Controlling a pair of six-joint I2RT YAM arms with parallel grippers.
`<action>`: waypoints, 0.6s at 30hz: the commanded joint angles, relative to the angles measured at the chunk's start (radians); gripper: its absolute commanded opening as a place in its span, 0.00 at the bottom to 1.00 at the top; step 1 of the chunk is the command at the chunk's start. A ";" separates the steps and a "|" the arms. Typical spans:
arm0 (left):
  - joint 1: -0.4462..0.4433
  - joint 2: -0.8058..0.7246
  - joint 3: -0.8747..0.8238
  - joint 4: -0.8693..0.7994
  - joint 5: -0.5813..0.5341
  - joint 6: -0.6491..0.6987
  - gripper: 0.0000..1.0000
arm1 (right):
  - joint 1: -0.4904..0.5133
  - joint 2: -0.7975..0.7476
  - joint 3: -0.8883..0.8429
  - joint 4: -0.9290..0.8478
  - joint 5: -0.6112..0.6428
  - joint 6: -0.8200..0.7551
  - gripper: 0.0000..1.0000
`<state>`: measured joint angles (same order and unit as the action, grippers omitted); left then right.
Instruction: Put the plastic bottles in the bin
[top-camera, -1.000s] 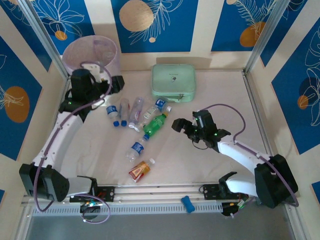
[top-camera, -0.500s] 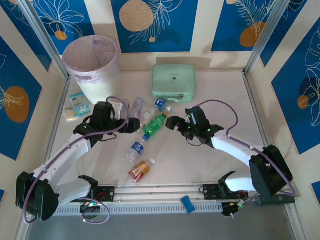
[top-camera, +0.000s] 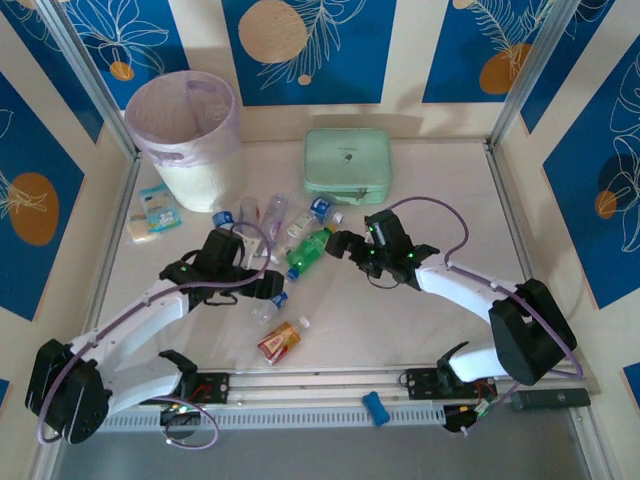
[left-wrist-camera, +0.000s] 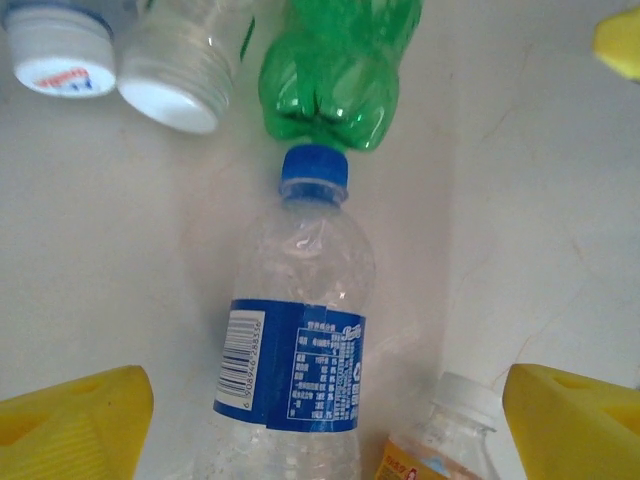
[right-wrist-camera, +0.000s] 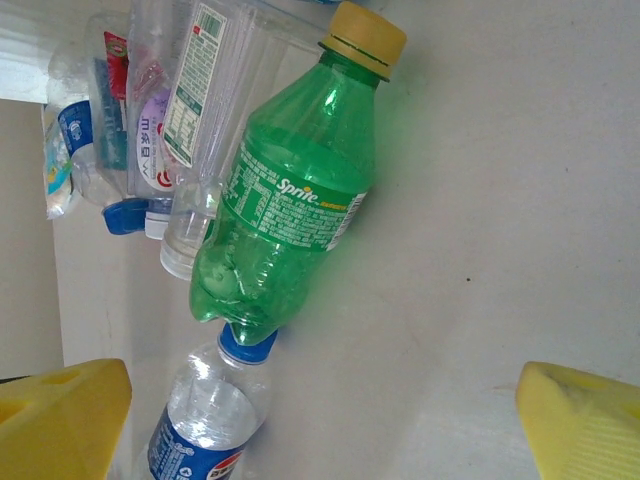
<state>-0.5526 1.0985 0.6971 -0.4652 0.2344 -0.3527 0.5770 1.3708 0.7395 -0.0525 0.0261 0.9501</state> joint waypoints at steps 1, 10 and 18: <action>-0.029 0.051 -0.010 -0.018 -0.035 0.043 0.90 | 0.007 0.003 0.024 -0.015 -0.005 0.007 0.99; -0.111 0.226 0.049 -0.024 -0.097 0.083 0.87 | 0.007 0.001 0.031 -0.027 -0.011 -0.007 0.99; -0.141 0.321 0.077 -0.035 -0.144 0.083 0.82 | 0.007 0.004 0.031 -0.027 -0.018 -0.015 0.99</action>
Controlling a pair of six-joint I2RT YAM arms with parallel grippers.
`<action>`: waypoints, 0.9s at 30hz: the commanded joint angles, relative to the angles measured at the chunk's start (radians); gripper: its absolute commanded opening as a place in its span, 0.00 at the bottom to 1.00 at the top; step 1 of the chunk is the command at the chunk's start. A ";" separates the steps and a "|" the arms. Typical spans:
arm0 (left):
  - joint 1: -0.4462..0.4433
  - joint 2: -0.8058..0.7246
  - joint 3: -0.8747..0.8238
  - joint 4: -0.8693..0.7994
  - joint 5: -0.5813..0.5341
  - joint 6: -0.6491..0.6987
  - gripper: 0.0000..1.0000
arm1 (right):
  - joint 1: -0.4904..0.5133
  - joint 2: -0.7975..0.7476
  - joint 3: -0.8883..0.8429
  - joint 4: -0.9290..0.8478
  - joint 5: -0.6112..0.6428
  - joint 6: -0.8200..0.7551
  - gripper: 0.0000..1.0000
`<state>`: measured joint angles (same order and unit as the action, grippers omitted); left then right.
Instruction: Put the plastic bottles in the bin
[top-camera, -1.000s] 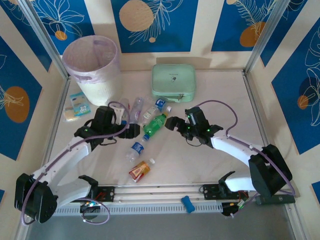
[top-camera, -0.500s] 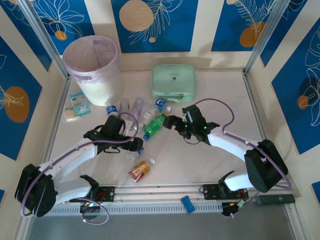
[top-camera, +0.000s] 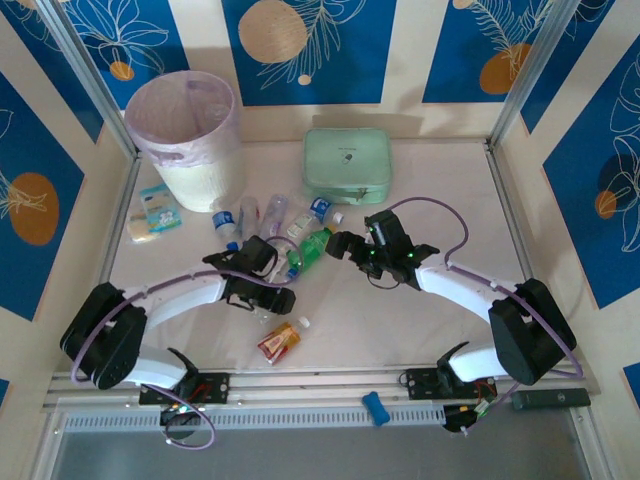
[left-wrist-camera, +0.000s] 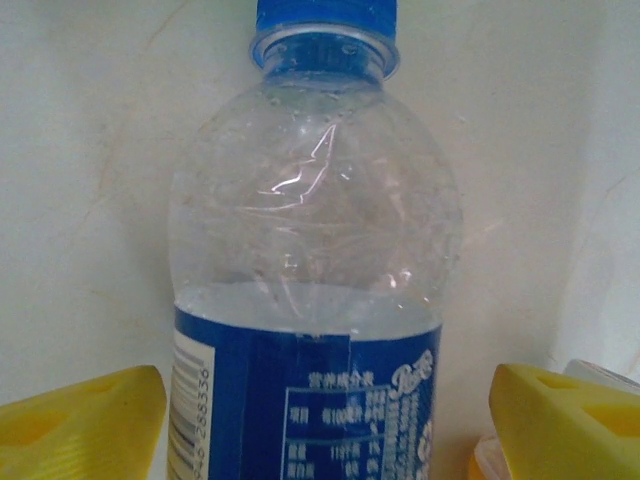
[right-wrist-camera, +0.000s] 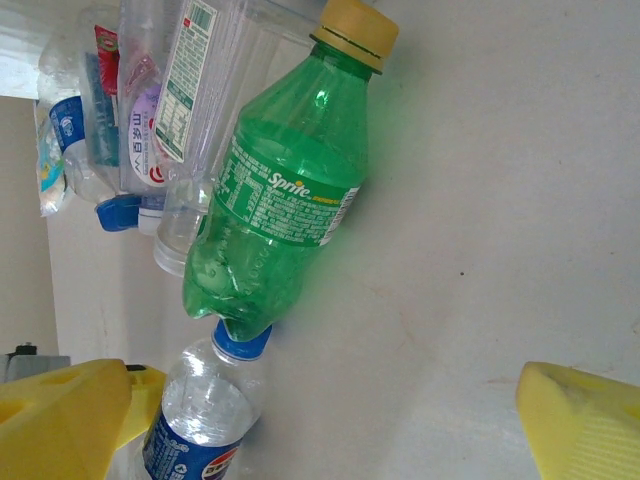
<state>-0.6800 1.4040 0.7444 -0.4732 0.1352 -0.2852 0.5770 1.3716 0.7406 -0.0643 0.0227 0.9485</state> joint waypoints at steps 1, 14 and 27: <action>-0.015 0.020 0.030 -0.028 -0.058 0.018 0.81 | 0.007 0.002 0.029 -0.014 -0.013 -0.013 0.99; -0.019 -0.001 0.030 -0.025 -0.104 0.028 0.51 | 0.006 -0.004 0.011 -0.007 -0.009 -0.014 0.99; -0.020 -0.163 0.026 -0.038 -0.160 0.010 0.43 | 0.005 -0.007 -0.004 0.010 -0.010 -0.008 0.99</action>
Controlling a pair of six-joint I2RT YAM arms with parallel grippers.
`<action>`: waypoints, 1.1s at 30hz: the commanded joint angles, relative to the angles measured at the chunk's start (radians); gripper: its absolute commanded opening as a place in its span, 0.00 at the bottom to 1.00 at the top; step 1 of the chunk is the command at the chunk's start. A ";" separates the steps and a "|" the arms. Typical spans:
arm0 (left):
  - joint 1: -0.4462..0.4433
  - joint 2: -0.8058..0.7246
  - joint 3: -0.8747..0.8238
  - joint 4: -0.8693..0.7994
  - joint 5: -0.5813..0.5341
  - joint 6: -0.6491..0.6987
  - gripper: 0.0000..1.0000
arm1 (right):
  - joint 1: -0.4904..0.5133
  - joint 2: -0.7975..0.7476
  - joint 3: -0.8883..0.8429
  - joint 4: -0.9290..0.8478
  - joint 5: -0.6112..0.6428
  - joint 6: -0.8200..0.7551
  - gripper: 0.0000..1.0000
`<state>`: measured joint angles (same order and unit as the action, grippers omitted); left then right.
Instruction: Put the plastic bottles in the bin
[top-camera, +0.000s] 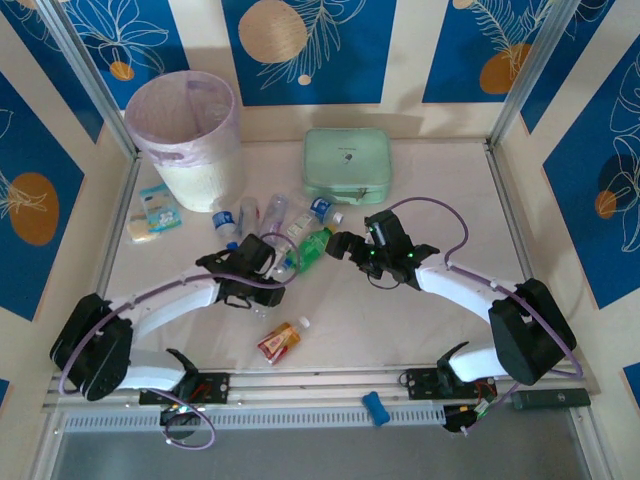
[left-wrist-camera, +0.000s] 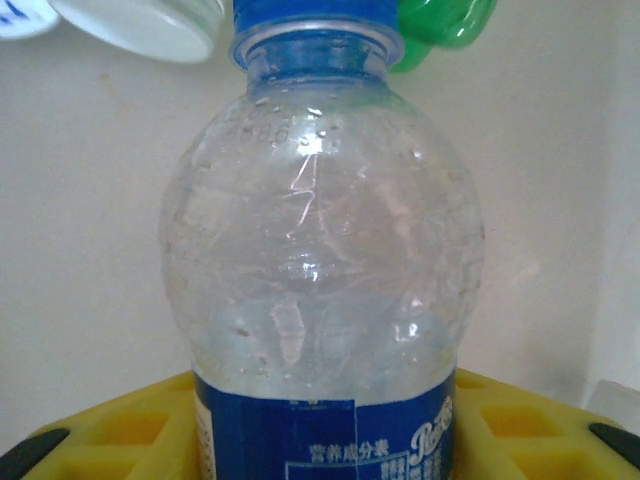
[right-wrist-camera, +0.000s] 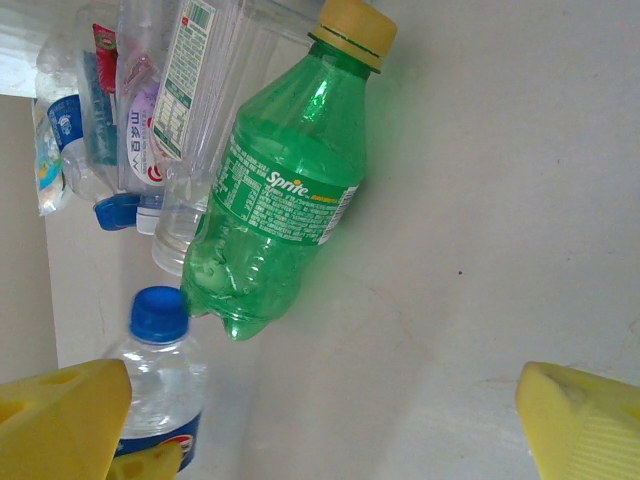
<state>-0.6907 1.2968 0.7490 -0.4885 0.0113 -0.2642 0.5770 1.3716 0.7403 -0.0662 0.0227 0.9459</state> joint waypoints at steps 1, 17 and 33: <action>-0.007 -0.077 0.027 -0.026 -0.049 -0.011 0.42 | 0.004 -0.007 -0.005 0.013 -0.010 -0.006 0.99; 0.101 -0.143 0.353 0.054 -0.105 0.123 0.35 | 0.000 -0.035 -0.034 0.042 -0.005 0.006 0.99; 0.478 0.153 0.925 -0.014 0.104 0.260 0.33 | -0.032 -0.157 -0.070 0.031 0.018 -0.012 0.99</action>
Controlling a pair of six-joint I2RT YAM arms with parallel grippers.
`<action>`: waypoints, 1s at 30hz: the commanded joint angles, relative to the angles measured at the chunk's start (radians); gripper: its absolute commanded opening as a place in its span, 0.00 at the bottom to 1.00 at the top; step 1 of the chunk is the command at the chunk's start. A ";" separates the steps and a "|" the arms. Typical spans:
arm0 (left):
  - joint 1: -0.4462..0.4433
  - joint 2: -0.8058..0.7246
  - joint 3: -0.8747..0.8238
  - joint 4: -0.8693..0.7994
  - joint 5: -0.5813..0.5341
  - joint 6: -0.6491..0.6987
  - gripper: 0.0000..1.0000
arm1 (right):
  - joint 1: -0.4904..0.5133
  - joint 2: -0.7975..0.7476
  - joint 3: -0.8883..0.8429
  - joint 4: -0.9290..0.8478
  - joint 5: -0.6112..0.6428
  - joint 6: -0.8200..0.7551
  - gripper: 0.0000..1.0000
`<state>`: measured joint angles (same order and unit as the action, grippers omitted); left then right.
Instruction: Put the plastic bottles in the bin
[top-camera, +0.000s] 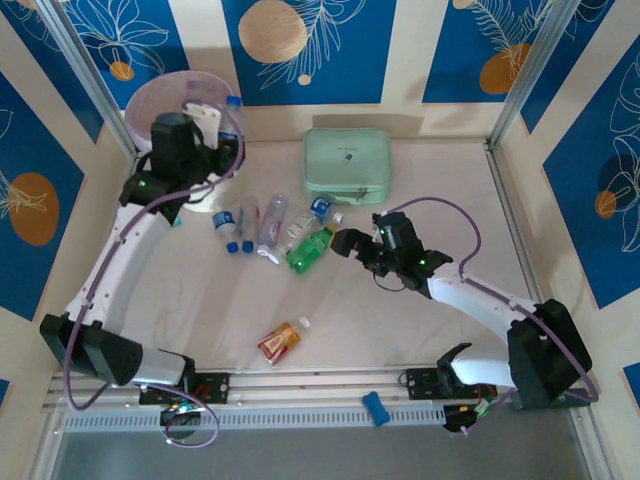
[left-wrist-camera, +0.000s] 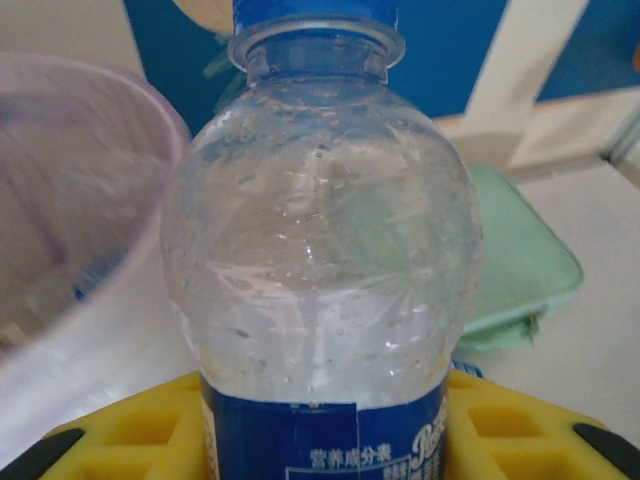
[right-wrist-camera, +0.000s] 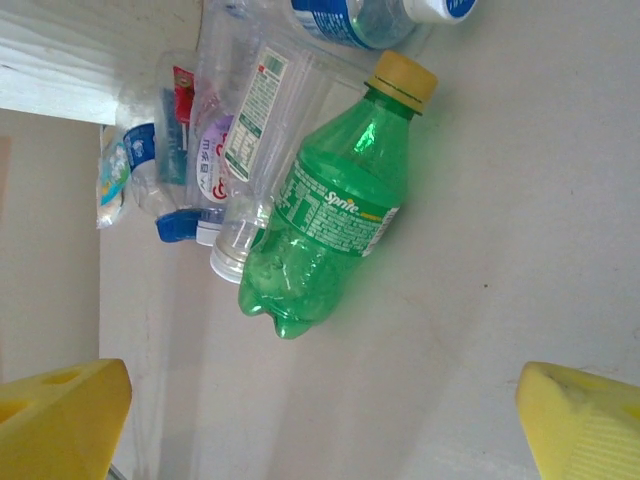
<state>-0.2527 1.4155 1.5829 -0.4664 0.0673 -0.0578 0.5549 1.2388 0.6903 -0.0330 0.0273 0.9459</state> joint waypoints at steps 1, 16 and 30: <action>0.056 0.051 0.119 -0.041 0.044 0.058 0.33 | -0.011 -0.027 -0.023 -0.002 0.012 -0.012 0.99; 0.323 0.306 0.385 -0.063 0.027 -0.014 0.33 | -0.030 -0.123 -0.095 -0.021 0.020 0.007 0.99; 0.368 0.467 0.519 -0.144 0.020 -0.021 0.40 | -0.045 -0.199 -0.107 -0.074 0.054 0.003 0.99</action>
<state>0.1028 1.8778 2.0575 -0.5995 0.0853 -0.0658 0.5175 1.0657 0.5926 -0.0772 0.0570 0.9497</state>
